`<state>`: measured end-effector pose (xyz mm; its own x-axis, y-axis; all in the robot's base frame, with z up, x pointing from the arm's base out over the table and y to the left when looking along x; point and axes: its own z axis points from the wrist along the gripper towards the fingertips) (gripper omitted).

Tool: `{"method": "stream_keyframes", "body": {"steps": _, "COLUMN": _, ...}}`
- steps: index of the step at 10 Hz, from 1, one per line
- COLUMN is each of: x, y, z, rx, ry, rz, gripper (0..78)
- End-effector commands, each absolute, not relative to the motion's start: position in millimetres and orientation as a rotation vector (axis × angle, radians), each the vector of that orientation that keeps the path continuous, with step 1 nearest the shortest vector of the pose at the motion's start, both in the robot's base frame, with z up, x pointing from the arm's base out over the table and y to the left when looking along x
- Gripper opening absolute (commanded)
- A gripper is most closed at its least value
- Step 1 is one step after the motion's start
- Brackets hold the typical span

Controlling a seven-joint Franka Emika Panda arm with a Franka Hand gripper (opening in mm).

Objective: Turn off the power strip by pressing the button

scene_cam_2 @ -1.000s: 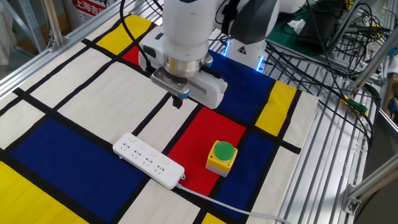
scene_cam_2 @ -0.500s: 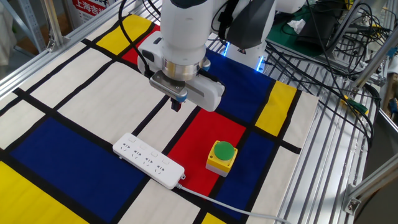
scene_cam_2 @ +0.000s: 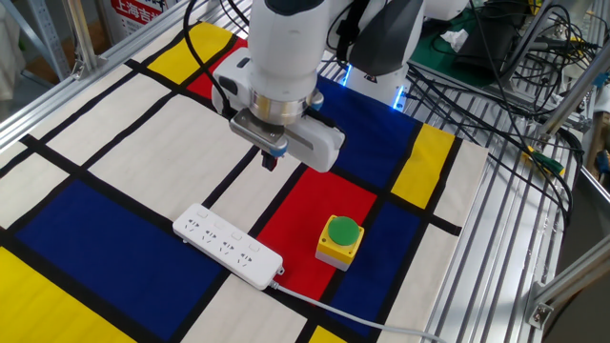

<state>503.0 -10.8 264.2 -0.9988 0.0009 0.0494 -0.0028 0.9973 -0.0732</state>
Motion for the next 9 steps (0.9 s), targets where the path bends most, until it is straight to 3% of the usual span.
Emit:
{"method": "stream_keyframes", "body": {"steps": 1, "x": 503.7, "y": -11.2, "z": 265.1, "rx": 0.023, "ry": -3.080, "rz": 0.125, "gripper": 0.0}}
{"method": "stream_keyframes", "body": {"steps": 9, "x": 503.4, "y": -11.0, "z": 264.8, "rx": 0.052, "ry": -3.022, "rz": 0.088, "gripper": 0.0}}
